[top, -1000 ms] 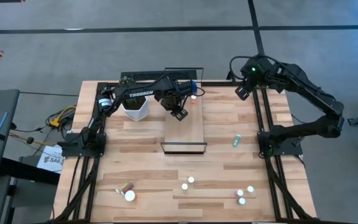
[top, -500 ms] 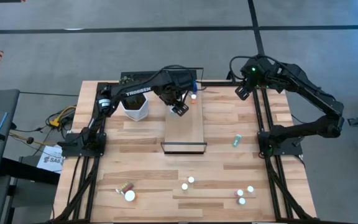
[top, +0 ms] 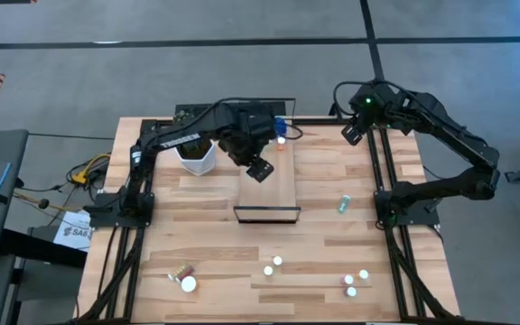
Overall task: Pick and place medicine bottles onto shelf by color
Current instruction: Put the big orange pill bottle on the shelf
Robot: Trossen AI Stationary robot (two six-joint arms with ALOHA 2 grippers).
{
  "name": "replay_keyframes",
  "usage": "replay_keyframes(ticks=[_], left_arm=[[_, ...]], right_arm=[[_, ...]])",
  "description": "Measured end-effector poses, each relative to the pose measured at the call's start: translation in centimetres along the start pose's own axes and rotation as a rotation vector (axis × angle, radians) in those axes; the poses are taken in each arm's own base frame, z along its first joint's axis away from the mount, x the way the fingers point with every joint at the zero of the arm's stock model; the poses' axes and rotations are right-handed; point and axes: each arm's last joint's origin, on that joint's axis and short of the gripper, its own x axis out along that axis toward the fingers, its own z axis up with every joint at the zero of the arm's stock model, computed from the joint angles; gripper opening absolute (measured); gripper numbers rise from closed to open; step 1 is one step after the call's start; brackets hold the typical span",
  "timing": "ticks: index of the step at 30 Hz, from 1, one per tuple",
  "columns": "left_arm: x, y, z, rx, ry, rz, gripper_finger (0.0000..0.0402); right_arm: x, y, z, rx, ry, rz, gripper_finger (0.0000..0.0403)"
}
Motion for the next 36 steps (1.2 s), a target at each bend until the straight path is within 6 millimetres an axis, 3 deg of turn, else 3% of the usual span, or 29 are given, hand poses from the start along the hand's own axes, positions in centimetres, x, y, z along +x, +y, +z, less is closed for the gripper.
replay_keyframes(ticks=[5, 14, 23, 31, 36], left_arm=[[-1.5, -2.7, -3.0, 0.021, -0.025, -0.018, 0.0209], [-1.6, -7.7, -8.2, 0.169, -0.044, 0.000, 0.0209], [-1.6, -12.8, -16.1, 0.309, -0.015, -0.029, 0.0209], [-1.9, -14.8, -20.9, 0.227, -0.105, 0.004, 0.0209], [0.8, -14.7, -22.3, 0.209, -0.030, 0.088, 0.0209]], right_arm=[[0.0, 0.0, 0.0, 0.001, -0.003, 0.000, 0.0191], [0.0, 0.0, 0.0, 0.001, -0.003, 0.000, 0.0191], [0.0, 0.0, 0.0, 0.001, -0.003, 0.000, 0.0191], [0.0, 0.0, 0.0, 0.001, -0.003, 0.000, 0.0191], [0.0, 0.0, 0.0, 0.001, -0.002, 0.000, 0.0191]])
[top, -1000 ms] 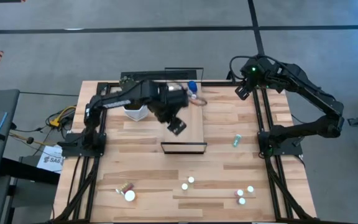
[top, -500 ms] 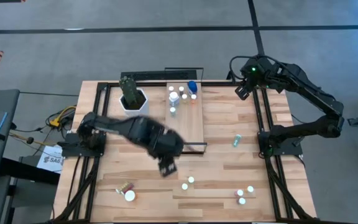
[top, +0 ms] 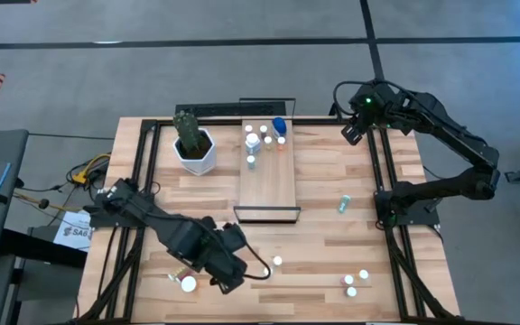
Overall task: Pick and place medicine bottles onto shelf by color
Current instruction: Put the big orange pill bottle on the shelf
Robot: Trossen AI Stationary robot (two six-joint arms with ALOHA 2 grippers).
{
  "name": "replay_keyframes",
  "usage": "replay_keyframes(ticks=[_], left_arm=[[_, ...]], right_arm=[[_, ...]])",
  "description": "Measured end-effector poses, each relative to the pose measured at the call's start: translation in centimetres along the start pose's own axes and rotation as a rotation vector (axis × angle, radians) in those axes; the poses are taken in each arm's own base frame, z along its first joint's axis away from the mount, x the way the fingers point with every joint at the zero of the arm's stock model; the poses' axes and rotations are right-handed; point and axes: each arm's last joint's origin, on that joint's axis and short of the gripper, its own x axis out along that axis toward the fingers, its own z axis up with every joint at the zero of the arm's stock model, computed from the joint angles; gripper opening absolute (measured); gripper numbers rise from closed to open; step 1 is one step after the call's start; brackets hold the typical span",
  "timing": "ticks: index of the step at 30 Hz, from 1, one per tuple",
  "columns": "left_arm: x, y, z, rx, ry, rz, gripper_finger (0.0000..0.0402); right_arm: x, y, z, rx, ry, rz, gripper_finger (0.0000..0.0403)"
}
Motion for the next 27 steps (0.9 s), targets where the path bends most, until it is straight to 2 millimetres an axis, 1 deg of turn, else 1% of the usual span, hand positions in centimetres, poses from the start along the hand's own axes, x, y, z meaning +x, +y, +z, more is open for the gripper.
replay_keyframes(ticks=[5, 10, 12, 15, 18, 22, 27], left_arm=[[2.8, 0.2, -1.5, -0.054, 0.117, 0.083, 0.0209], [4.9, 0.6, -2.6, -0.149, 0.205, 0.154, 0.0210], [5.1, 1.0, -3.2, -0.219, 0.209, 0.182, 0.0211], [4.9, 2.0, -4.2, -0.345, 0.235, 0.212, 0.0219], [5.5, 2.4, -5.3, -0.445, 0.247, 0.232, 0.0231], [6.3, 1.9, -7.0, -0.536, 0.236, 0.187, 0.0255], [7.9, 1.3, -8.9, -0.583, 0.256, 0.178, 0.0284]], right_arm=[[0.0, 0.0, 0.0, 0.000, 0.000, 0.000, 0.0191], [0.0, 0.0, 0.0, 0.000, 0.000, 0.000, 0.0191], [0.0, 0.0, 0.0, 0.000, 0.000, 0.000, 0.0191], [0.0, 0.0, 0.0, 0.000, 0.000, 0.000, 0.0191], [0.0, 0.0, 0.0, 0.000, 0.000, 0.000, 0.0191], [0.0, 0.0, 0.0, 0.000, 0.000, 0.000, 0.0191], [0.0, 0.0, 0.0, 0.000, 0.000, -0.001, 0.0191]])
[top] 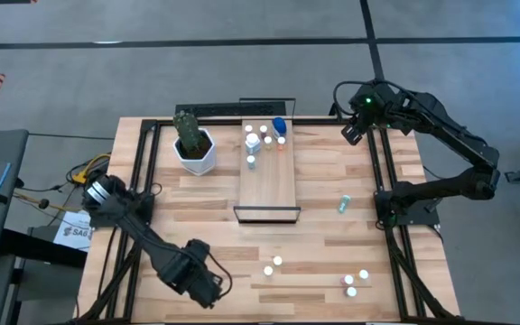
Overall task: Pick and place medicine bottles onto shelf by color
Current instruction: Put the big orange pill bottle on the shelf
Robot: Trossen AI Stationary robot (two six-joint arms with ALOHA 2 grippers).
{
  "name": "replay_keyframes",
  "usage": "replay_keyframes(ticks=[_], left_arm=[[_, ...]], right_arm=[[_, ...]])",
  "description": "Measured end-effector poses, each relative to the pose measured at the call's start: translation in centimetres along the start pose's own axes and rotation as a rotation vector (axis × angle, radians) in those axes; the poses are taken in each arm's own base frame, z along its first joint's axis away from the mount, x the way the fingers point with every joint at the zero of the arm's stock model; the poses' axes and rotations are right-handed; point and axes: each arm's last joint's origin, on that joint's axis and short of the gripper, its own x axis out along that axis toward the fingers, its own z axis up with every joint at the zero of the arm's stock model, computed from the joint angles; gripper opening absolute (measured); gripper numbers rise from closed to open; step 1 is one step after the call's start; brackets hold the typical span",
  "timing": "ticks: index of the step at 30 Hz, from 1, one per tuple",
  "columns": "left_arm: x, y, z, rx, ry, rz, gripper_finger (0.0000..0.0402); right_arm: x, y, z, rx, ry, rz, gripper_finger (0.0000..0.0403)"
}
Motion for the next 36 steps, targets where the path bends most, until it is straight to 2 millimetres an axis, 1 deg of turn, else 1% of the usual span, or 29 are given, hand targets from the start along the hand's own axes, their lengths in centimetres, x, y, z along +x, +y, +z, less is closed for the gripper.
replay_keyframes(ticks=[6, 11, 20, 25, 29, 36], left_arm=[[1.8, 0.8, -1.6, 0.007, -0.001, 0.023, 0.0293], [3.7, 1.3, -2.3, 0.003, -0.006, 0.029, 0.0294], [6.8, 1.3, -2.1, 0.010, 0.008, -0.021, 0.0293], [8.0, 1.2, -1.9, 0.021, 0.023, -0.064, 0.0290], [8.0, 1.1, -1.7, 0.030, 0.029, -0.066, 0.0264], [8.0, 1.1, -1.5, 0.046, 0.076, -0.040, 0.0183]], right_arm=[[0.0, 0.0, 0.0, 0.000, 0.000, 0.000, 0.0191], [0.0, 0.0, 0.0, 0.000, 0.000, 0.000, 0.0191], [0.0, 0.0, 0.0, 0.000, 0.000, 0.000, 0.0191], [0.0, 0.0, 0.0, 0.000, 0.000, 0.000, 0.0191], [0.0, 0.0, 0.0, 0.000, 0.000, 0.000, 0.0191], [0.0, 0.0, 0.0, 0.000, 0.000, 0.000, 0.0191]])
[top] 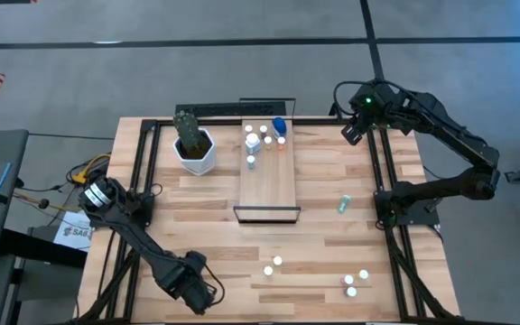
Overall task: Pick and place medicine bottles onto shelf by color
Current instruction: Put the big orange pill bottle on the shelf
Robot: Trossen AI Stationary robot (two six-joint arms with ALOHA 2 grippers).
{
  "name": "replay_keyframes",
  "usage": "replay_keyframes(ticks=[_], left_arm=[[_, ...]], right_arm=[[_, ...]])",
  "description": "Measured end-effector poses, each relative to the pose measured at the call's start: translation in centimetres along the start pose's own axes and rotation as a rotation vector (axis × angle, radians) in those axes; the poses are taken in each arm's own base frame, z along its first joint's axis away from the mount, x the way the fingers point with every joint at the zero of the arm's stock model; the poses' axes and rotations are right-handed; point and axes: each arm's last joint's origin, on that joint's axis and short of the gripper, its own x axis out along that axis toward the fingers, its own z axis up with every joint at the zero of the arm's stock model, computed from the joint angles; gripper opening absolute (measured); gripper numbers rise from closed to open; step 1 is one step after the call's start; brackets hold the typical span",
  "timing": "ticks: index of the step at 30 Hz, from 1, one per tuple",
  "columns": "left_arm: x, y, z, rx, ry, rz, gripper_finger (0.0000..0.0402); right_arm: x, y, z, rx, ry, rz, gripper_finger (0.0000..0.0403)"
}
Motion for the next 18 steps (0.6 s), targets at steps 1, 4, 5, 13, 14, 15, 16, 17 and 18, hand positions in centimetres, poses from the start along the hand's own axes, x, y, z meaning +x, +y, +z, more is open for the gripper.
replay_keyframes(ticks=[1, 4, 5, 13, 14, 15, 16, 17, 18], left_arm=[[0.0, 0.0, 0.1, -0.002, 0.003, 0.000, 0.0175], [-0.1, -0.1, 0.4, 0.003, 0.014, 0.003, 0.0174], [-0.1, -0.2, 0.5, 0.008, 0.019, 0.004, 0.0174], [-2.9, -0.5, 2.5, 0.108, -0.046, 0.089, 0.0216], [-3.6, -0.6, 2.7, 0.129, -0.057, 0.106, 0.0214], [-4.3, -0.6, 3.0, 0.150, -0.068, 0.122, 0.0209], [-5.0, -0.6, 3.3, 0.172, -0.079, 0.138, 0.0203], [-5.7, -0.6, 3.6, 0.190, -0.093, 0.155, 0.0196], [-6.6, -0.6, 3.9, 0.208, -0.109, 0.174, 0.0189]], right_arm=[[0.0, 0.0, 0.0, 0.000, 0.000, 0.000, 0.0191], [0.0, 0.0, 0.0, 0.000, 0.000, 0.000, 0.0191], [0.0, 0.0, 0.0, 0.000, 0.000, 0.000, 0.0191], [0.0, 0.0, 0.0, 0.000, 0.000, 0.000, 0.0191], [0.0, 0.0, 0.0, 0.000, 0.000, 0.000, 0.0191], [0.0, 0.0, 0.0, 0.000, 0.000, 0.000, 0.0191], [0.0, 0.0, 0.0, 0.000, 0.000, 0.000, 0.0191], [0.0, 0.0, 0.0, 0.000, 0.000, 0.000, 0.0191], [0.0, 0.0, 0.0, 0.000, 0.000, 0.000, 0.0191]])
